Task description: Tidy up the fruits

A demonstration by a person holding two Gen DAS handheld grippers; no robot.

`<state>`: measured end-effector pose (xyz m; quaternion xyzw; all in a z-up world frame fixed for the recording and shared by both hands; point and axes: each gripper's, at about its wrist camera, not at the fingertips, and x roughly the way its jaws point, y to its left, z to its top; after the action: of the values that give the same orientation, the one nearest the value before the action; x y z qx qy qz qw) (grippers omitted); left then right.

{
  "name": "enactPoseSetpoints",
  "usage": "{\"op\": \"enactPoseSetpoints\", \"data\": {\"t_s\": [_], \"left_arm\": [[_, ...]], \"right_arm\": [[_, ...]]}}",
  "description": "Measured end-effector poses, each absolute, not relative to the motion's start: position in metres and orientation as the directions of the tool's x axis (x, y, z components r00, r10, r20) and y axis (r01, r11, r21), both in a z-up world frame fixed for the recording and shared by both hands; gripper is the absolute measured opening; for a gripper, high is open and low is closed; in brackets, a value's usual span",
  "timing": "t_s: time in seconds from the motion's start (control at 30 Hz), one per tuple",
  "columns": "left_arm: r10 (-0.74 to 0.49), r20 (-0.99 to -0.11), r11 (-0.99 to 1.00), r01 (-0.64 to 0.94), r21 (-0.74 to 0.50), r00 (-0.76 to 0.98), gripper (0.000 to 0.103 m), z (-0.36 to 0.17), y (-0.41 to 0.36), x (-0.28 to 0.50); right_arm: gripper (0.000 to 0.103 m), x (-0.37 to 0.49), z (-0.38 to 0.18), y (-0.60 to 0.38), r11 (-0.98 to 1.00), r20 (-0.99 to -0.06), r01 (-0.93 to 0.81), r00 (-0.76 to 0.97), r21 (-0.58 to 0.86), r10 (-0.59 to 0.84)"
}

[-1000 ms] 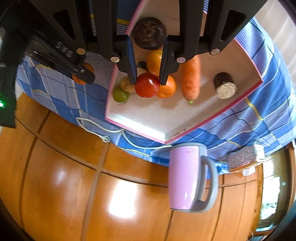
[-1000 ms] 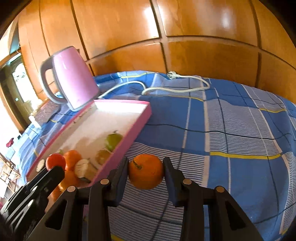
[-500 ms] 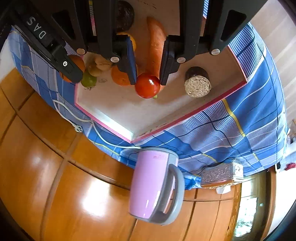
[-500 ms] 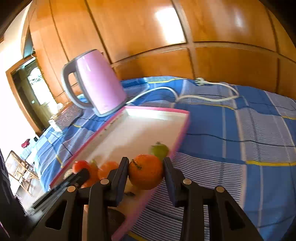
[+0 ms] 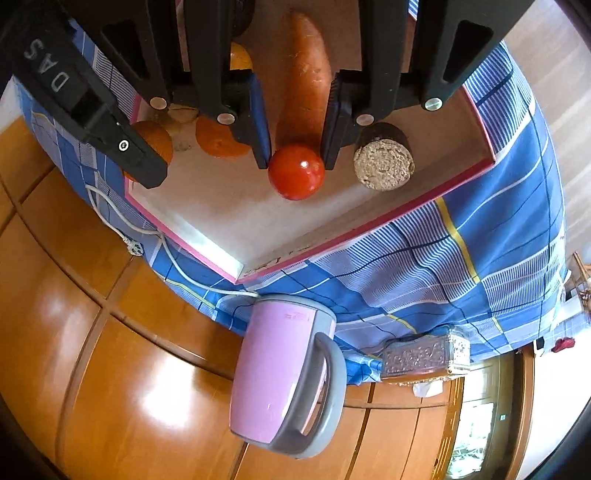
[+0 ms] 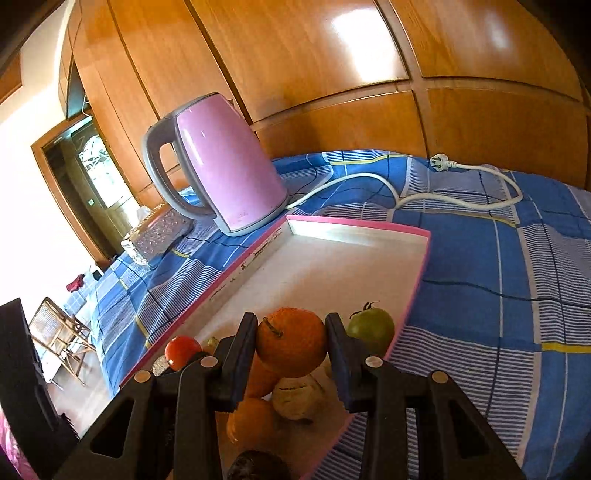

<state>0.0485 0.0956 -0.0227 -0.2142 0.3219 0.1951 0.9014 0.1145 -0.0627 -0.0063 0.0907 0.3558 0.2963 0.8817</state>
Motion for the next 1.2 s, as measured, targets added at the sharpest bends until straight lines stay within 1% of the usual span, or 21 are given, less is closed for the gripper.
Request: {"op": "enactPoseSetpoints", "data": {"t_s": [0.03, 0.13, 0.17, 0.27, 0.4, 0.53, 0.7, 0.87, 1.2], "left_arm": [[0.215, -0.667, 0.831, -0.492, -0.259, 0.713, 0.03, -0.023, 0.096, 0.049], [0.22, -0.668, 0.825, -0.502, -0.261, 0.71, 0.042, -0.023, 0.097, 0.049], [0.225, -0.667, 0.823, -0.505, -0.261, 0.711, 0.043, -0.023, 0.098, 0.048], [0.226, -0.668, 0.824, -0.505, -0.257, 0.709, 0.044, -0.023, 0.097, 0.049], [0.225, -0.668, 0.825, -0.503, -0.256, 0.709, 0.045, -0.023, 0.097, 0.048], [0.224, -0.663, 0.829, -0.497, -0.256, 0.715, 0.054, -0.022, 0.096, 0.047], [0.228, -0.649, 0.835, -0.489, -0.253, 0.725, 0.056, -0.019, 0.093, 0.044], [0.228, -0.632, 0.846, -0.473, -0.247, 0.74, 0.062, -0.014, 0.09, 0.04], [0.208, -0.609, 0.87, -0.429, -0.242, 0.765, 0.064, -0.008, 0.081, 0.033]], "right_arm": [[0.04, 0.116, -0.007, -0.063, 0.804, -0.575, -0.457, 0.565, 0.38, 0.592], [0.04, 0.12, -0.008, -0.064, 0.795, -0.569, -0.449, 0.556, 0.409, 0.606], [0.04, 0.121, -0.007, -0.065, 0.789, -0.564, -0.449, 0.551, 0.42, 0.614], [0.04, 0.121, -0.005, -0.065, 0.783, -0.554, -0.454, 0.553, 0.426, 0.622], [0.04, 0.121, -0.008, -0.066, 0.79, -0.568, -0.441, 0.55, 0.426, 0.613], [0.04, 0.117, -0.008, -0.07, 0.798, -0.568, -0.437, 0.561, 0.414, 0.602], [0.04, 0.112, -0.009, -0.076, 0.814, -0.579, -0.42, 0.572, 0.401, 0.581], [0.04, 0.103, -0.007, -0.083, 0.838, -0.59, -0.407, 0.596, 0.363, 0.545], [0.04, 0.085, -0.004, -0.096, 0.878, -0.597, -0.374, 0.644, 0.299, 0.478]]}}
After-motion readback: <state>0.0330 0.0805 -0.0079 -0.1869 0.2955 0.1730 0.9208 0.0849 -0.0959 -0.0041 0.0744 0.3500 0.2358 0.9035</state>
